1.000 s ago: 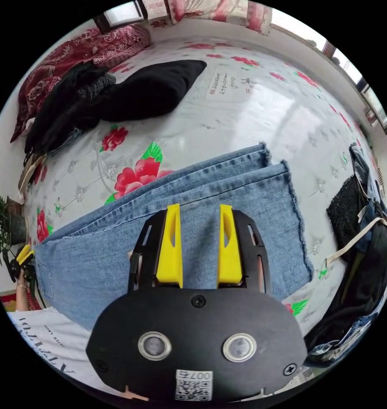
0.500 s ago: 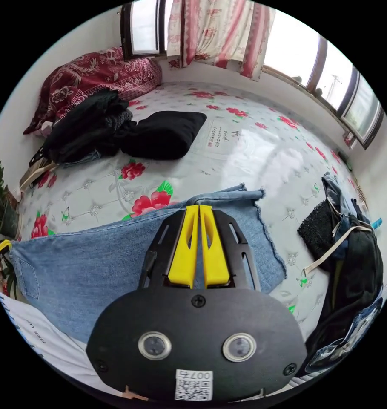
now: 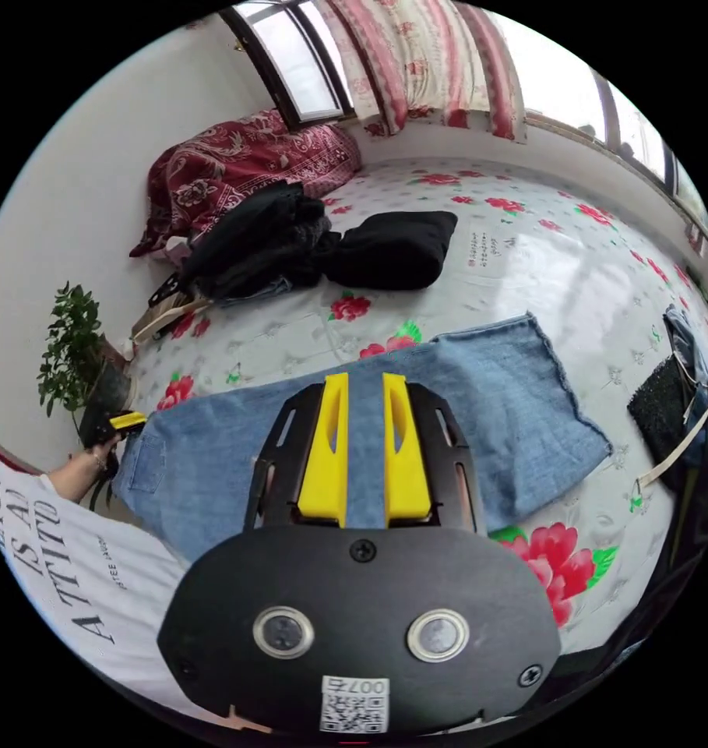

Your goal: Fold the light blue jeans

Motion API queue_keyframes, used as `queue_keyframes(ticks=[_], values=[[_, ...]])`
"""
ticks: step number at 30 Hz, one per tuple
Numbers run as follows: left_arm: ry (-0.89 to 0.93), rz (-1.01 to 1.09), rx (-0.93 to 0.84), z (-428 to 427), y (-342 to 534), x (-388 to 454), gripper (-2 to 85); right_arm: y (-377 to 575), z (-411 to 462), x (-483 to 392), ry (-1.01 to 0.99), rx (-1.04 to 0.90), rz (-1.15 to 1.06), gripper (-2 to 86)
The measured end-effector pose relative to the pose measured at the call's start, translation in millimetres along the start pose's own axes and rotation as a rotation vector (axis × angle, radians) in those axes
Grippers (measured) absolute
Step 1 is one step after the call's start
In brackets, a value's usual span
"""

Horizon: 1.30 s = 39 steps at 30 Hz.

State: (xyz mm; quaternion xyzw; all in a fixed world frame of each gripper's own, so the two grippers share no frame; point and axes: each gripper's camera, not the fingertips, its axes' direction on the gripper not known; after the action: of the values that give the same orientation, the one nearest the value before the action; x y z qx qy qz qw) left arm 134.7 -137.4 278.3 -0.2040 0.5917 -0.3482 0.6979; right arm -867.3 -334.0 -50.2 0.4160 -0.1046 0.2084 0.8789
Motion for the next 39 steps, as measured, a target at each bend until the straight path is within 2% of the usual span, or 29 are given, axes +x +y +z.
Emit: queue_keyframes(ticks=[4, 8, 10, 15, 20, 25, 30, 33, 35, 37, 39], values=[[0.017, -0.098, 0.03, -4.1, 19.3, -12.7, 4.1, 111.2, -18.7, -21.2, -0.207, -0.142, -0.021, 5.2], [0.138, -0.256, 0.11, -23.7, 64.1, -42.5, 0.0, 211.3, 3.4, -53.2, -0.308, -0.366, -0.041, 6.9], [0.146, -0.25, 0.127, -28.4, 83.8, -43.9, -0.6, 236.7, 16.4, -71.2, -0.349, -0.411, -0.078, 7.7], [0.126, -0.169, 0.112, -20.0, 119.3, -28.0, -0.9, 240.8, 42.4, -113.9, -0.428, -0.35, -0.165, 9.3], [0.051, -0.125, 0.021, 9.8, 138.0, -20.2, -0.9, 215.4, 13.9, -133.8, -0.487, -0.097, -0.167, 10.7], [0.082, -0.13, -0.01, 39.6, 148.6, -28.1, -0.9, 254.5, 46.6, -154.0, -0.398, -0.342, -0.324, 10.7], [0.095, -0.137, -0.017, 50.1, 152.6, -41.0, -1.0, 272.0, 37.0, -194.3, -0.33, -0.287, -0.497, 9.5], [0.078, -0.116, -0.019, 55.0, 155.7, -47.2, -1.0, 285.3, 61.9, -211.7, -0.278, -0.404, -0.609, 7.2], [0.061, -0.097, -0.028, 59.4, 157.6, -54.4, -1.0, 301.3, 63.1, -220.7, -0.132, -0.367, -0.695, 3.6], [0.063, -0.116, -0.043, 67.7, 160.2, -65.2, -1.0, 306.0, 59.8, -224.9, -0.1, -0.424, -0.736, 1.6], [0.116, -0.149, -0.027, 71.6, 165.9, -81.3, -1.0, 307.4, 40.0, -220.1, -0.13, -0.379, -0.72, 0.6]])
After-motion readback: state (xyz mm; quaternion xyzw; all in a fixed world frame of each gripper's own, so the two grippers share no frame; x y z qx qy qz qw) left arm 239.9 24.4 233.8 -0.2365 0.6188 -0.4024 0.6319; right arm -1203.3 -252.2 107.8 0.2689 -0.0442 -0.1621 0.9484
